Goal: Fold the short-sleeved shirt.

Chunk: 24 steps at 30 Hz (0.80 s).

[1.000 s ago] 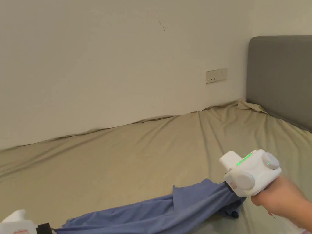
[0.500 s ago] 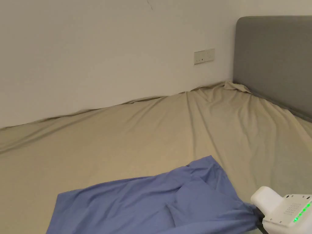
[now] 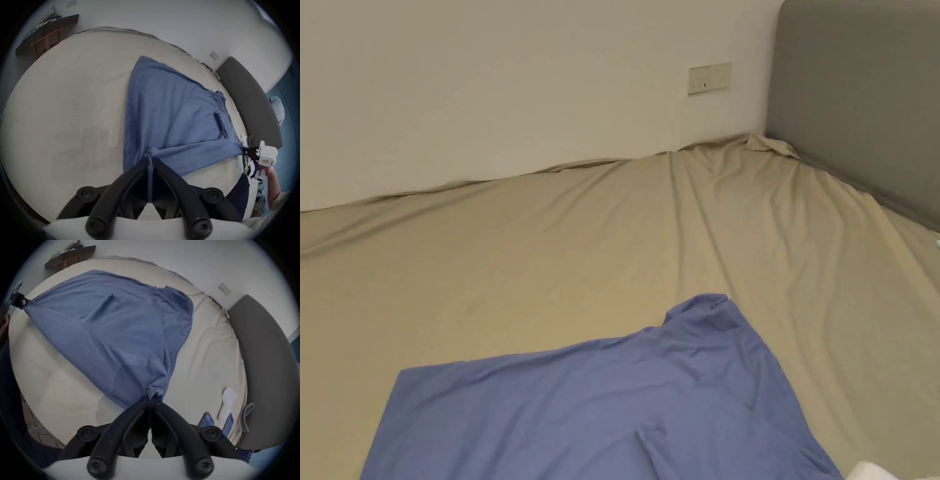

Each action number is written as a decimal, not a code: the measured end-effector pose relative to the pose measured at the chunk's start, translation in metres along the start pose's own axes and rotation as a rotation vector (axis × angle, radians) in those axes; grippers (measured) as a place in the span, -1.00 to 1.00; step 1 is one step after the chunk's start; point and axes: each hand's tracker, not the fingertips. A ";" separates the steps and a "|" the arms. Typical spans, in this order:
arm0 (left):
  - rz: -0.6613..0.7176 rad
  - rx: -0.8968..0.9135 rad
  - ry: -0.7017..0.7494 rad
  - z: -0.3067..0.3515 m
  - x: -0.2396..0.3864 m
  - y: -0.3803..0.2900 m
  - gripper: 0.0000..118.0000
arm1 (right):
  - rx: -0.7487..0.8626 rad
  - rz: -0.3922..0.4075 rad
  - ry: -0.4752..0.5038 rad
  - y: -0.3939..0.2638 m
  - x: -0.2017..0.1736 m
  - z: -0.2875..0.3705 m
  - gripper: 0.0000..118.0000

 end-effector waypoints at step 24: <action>-0.004 0.338 0.037 0.042 0.008 -0.011 1.00 | 0.116 -0.248 0.100 -0.010 0.021 0.031 0.99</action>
